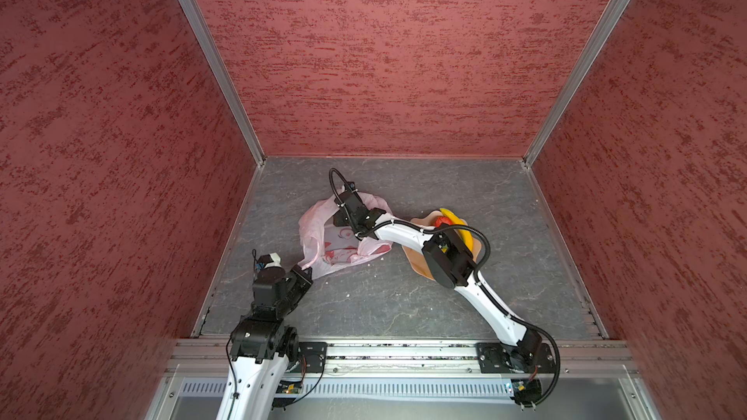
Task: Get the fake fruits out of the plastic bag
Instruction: 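Grasp the cream fruit and lift it out of the bag with the right gripper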
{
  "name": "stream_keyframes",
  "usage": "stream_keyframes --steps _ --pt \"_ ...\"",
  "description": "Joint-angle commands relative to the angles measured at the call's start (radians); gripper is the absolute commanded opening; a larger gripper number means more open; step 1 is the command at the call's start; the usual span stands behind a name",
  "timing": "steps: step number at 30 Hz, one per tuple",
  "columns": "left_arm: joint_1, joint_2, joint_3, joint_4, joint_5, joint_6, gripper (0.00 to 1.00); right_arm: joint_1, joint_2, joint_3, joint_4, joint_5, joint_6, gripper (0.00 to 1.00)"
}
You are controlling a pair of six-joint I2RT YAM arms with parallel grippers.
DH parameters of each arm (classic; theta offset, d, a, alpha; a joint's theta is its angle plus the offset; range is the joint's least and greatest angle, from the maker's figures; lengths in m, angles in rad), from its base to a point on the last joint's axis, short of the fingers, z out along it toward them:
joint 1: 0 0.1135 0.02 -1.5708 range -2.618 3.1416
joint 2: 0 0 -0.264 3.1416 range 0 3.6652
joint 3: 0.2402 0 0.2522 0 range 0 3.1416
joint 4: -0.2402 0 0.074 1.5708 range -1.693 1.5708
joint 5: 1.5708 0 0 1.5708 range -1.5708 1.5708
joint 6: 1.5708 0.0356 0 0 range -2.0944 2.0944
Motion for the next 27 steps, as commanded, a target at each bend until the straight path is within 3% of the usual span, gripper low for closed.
stream_keyframes --steps 1,11,27 --pt "0.004 0.056 -0.024 0.162 -0.033 0.02 0.0 0.019 -0.1 -0.055 0.005 -0.032 -0.022 0.32" --pt "0.003 0.249 0.01 0.37 -0.058 0.051 0.0 0.056 -0.236 -0.141 -0.034 -0.068 -0.043 0.31" --pt "0.005 0.337 0.036 0.444 -0.083 0.064 0.0 0.09 -0.548 -0.403 -0.014 -0.181 -0.078 0.3"
